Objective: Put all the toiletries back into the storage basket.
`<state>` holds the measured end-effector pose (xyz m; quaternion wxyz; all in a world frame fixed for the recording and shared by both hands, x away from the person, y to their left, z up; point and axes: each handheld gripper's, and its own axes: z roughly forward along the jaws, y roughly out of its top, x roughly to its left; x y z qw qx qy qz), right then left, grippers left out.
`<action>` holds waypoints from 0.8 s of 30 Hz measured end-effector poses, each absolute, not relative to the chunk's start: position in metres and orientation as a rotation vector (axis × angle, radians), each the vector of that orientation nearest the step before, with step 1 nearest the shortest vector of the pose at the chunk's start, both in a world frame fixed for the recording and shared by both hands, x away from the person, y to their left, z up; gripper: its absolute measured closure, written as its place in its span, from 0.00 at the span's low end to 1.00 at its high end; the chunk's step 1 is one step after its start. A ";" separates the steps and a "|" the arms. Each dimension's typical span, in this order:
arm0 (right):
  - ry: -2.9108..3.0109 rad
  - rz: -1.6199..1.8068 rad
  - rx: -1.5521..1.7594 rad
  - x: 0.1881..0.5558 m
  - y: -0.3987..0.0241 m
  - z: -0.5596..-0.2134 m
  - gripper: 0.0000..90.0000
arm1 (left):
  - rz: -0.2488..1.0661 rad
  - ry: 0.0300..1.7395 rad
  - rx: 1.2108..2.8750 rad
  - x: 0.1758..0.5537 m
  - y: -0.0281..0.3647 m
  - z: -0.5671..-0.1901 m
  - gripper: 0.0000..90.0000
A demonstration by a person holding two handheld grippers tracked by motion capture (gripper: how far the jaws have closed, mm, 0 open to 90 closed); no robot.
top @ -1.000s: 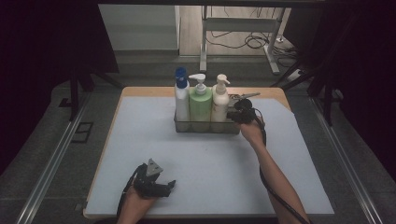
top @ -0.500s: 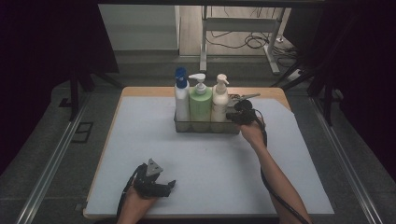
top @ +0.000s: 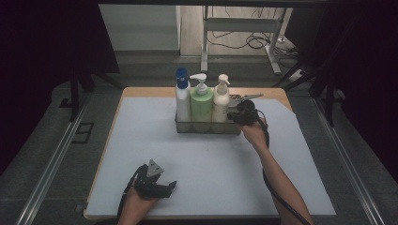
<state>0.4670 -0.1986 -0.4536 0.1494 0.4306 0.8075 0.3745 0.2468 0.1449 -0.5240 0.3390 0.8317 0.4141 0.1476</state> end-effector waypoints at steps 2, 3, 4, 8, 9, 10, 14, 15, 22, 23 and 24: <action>2.318 1.081 1.235 0.467 -0.201 -0.452 0.89 | 0.385 1.079 2.165 0.247 0.145 -0.524 0.13; 2.318 1.081 1.235 0.467 -0.201 -0.452 0.89 | 0.385 1.079 2.165 0.247 0.145 -0.524 0.13; 2.316 1.085 1.240 0.466 -0.202 -0.450 0.88 | 0.385 1.079 2.165 0.247 0.145 -0.524 0.13; 2.317 1.080 1.228 0.464 -0.203 -0.449 0.86 | 0.385 1.078 2.165 0.247 0.145 -0.524 0.13; 2.319 1.076 1.226 0.464 -0.203 -0.449 0.86 | 0.385 1.079 2.164 0.247 0.145 -0.524 0.13; 2.314 1.079 1.227 0.463 -0.204 -0.448 0.83 | 0.386 1.079 2.164 0.247 0.145 -0.524 0.13; 2.314 1.084 1.228 0.462 -0.205 -0.448 0.79 | 0.386 1.078 2.164 0.247 0.145 -0.524 0.13; 2.314 1.084 1.228 0.462 -0.205 -0.448 0.79 | 0.386 1.078 2.164 0.247 0.145 -0.524 0.13; 2.312 1.076 1.209 0.457 -0.207 -0.444 0.72 | 0.387 1.078 2.164 0.247 0.145 -0.524 0.13; 2.312 1.076 1.209 0.457 -0.207 -0.444 0.72 | 0.387 1.078 2.164 0.247 0.145 -0.524 0.13; 2.307 1.077 1.204 0.456 -0.208 -0.443 0.71 | 0.387 1.078 2.164 0.247 0.145 -0.524 0.13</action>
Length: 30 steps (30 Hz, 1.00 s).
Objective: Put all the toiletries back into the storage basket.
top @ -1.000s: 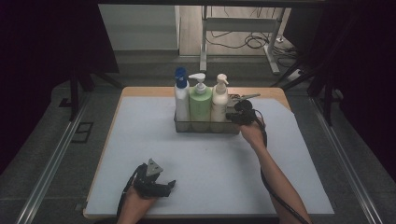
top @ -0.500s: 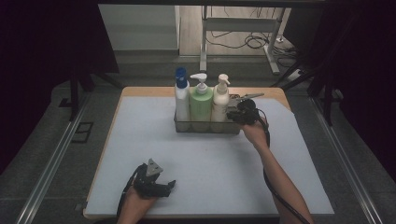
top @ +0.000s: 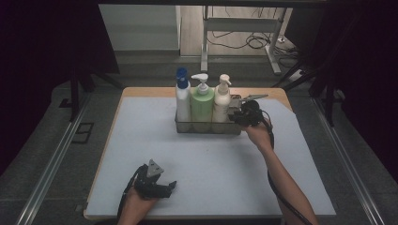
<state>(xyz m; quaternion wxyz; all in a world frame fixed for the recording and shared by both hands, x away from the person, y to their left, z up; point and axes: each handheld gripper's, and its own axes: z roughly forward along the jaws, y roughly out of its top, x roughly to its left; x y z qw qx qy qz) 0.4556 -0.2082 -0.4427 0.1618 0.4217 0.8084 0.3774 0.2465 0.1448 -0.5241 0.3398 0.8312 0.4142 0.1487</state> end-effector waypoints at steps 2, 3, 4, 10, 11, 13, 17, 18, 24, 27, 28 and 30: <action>2.309 1.079 1.202 0.455 -0.209 -0.442 0.70 | 0.387 1.078 2.164 0.247 0.145 -0.524 0.13; 2.313 1.082 1.196 0.454 -0.210 -0.441 0.69 | 0.387 1.078 2.163 0.246 0.145 -0.524 0.13; 2.313 1.082 1.196 0.454 -0.210 -0.441 0.69 | 0.387 1.078 2.163 0.246 0.145 -0.524 0.13; 2.318 1.086 1.182 0.448 -0.213 -0.437 0.64 | 0.388 1.077 2.167 0.247 0.145 -0.524 0.13; 2.317 1.090 1.182 0.447 -0.214 -0.436 0.63 | 0.387 1.079 2.163 0.246 0.145 -0.524 0.13; 2.318 1.090 1.184 0.447 -0.214 -0.435 0.62 | 0.388 1.079 2.163 0.246 0.145 -0.524 0.13; 2.318 1.105 1.176 0.443 -0.216 -0.432 0.56 | 0.387 1.078 2.163 0.246 0.145 -0.524 0.13; 2.320 1.105 1.176 0.442 -0.216 -0.431 0.55 | 0.386 1.079 2.161 0.246 0.145 -0.524 0.13; 2.324 1.121 1.163 0.434 -0.218 -0.428 0.44 | 0.387 1.077 2.164 0.246 0.145 -0.524 0.13; 2.331 1.122 1.153 0.432 -0.218 -0.427 0.41 | 0.387 1.078 2.164 0.246 0.145 -0.524 0.13; 2.336 1.118 1.145 0.430 -0.218 -0.427 0.40 | 0.387 1.079 2.161 0.246 0.145 -0.524 0.14; 2.346 1.104 1.117 0.425 -0.217 -0.426 0.37 | 0.387 1.077 2.164 0.246 0.145 -0.524 0.13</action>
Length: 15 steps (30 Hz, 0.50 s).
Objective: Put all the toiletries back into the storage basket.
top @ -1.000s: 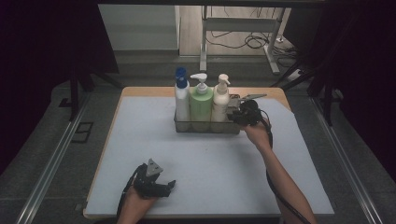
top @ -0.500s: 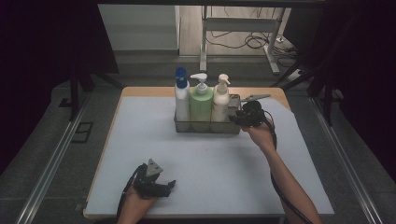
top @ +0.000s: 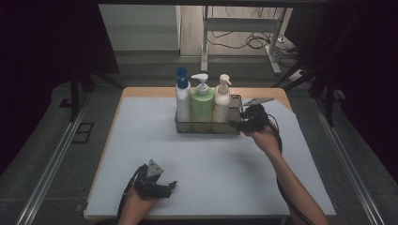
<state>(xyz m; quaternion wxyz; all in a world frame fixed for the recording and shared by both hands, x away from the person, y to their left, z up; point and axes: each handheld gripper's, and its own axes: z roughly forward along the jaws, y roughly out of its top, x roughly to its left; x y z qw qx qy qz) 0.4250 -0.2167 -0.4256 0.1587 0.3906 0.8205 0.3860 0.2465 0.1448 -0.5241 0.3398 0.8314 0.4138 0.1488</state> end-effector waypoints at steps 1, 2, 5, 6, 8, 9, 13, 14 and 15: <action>2.347 1.105 1.108 0.424 -0.217 -0.425 0.35 | 0.387 1.078 2.163 0.246 0.145 -0.524 0.13; 2.355 1.103 1.104 0.422 -0.216 -0.425 0.35 | 0.387 1.079 2.161 0.246 0.145 -0.524 0.13; 2.364 1.088 1.080 0.417 -0.216 -0.424 0.32 | 0.387 1.078 2.162 0.246 0.145 -0.524 0.13; 2.369 1.087 1.076 0.416 -0.216 -0.423 0.32 | 0.388 1.078 2.163 0.246 0.145 -0.524 0.14; 2.373 1.088 1.065 0.412 -0.216 -0.422 0.31 | 0.388 1.076 2.166 0.246 0.145 -0.524 0.14; 2.373 1.088 1.065 0.412 -0.216 -0.422 0.31 | 0.388 1.076 2.166 0.246 0.145 -0.524 0.13; 2.384 1.091 1.056 0.407 -0.218 -0.422 0.29 | 0.389 1.075 2.166 0.246 0.145 -0.524 0.13; 2.388 1.085 1.053 0.404 -0.219 -0.422 0.27 | 0.389 1.075 2.167 0.246 0.145 -0.524 0.13; 2.388 1.085 1.053 0.404 -0.219 -0.422 0.27 | 0.389 1.075 2.167 0.246 0.145 -0.524 0.14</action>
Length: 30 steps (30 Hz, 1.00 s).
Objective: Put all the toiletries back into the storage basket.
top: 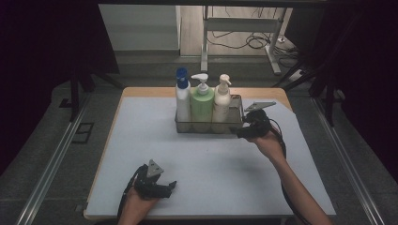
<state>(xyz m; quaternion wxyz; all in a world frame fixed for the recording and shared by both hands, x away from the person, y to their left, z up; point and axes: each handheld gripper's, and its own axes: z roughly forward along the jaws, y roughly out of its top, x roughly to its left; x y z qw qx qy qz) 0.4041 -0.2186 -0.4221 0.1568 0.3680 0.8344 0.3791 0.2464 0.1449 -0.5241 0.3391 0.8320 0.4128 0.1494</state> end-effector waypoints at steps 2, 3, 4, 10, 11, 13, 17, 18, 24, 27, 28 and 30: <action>2.392 1.083 1.044 0.401 -0.219 -0.423 0.26 | 0.389 1.075 2.167 0.246 0.145 -0.524 0.13; 2.393 1.078 1.045 0.398 -0.220 -0.423 0.25 | 0.389 1.075 2.166 0.246 0.145 -0.524 0.14; 2.393 1.078 1.045 0.398 -0.220 -0.423 0.25 | 0.389 1.075 2.167 0.246 0.145 -0.524 0.14; 2.403 1.082 1.034 0.390 -0.222 -0.424 0.22 | 0.389 1.077 2.161 0.246 0.145 -0.524 0.13; 2.407 1.077 1.024 0.387 -0.222 -0.424 0.20 | 0.389 1.078 2.160 0.246 0.145 -0.524 0.13; 2.411 1.070 1.017 0.383 -0.223 -0.424 0.18 | 0.389 1.078 2.160 0.246 0.145 -0.524 0.13; 2.414 1.062 0.997 0.376 -0.224 -0.424 0.15 | 0.389 1.077 2.161 0.246 0.145 -0.524 0.13; 2.414 1.062 0.997 0.376 -0.224 -0.424 0.15 | 0.389 1.077 2.161 0.246 0.145 -0.524 0.13; 2.435 1.055 0.969 0.367 -0.228 -0.425 0.12 | 0.389 1.077 2.161 0.246 0.145 -0.524 0.13; 2.451 1.038 0.957 0.360 -0.229 -0.428 0.08 | 0.389 1.078 2.161 0.246 0.145 -0.524 0.14; 2.451 1.037 0.950 0.359 -0.230 -0.428 0.07 | 0.389 1.078 2.161 0.246 0.145 -0.524 0.13; 2.462 1.026 0.944 0.355 -0.231 -0.429 0.07 | 0.389 1.077 2.160 0.246 0.145 -0.524 0.14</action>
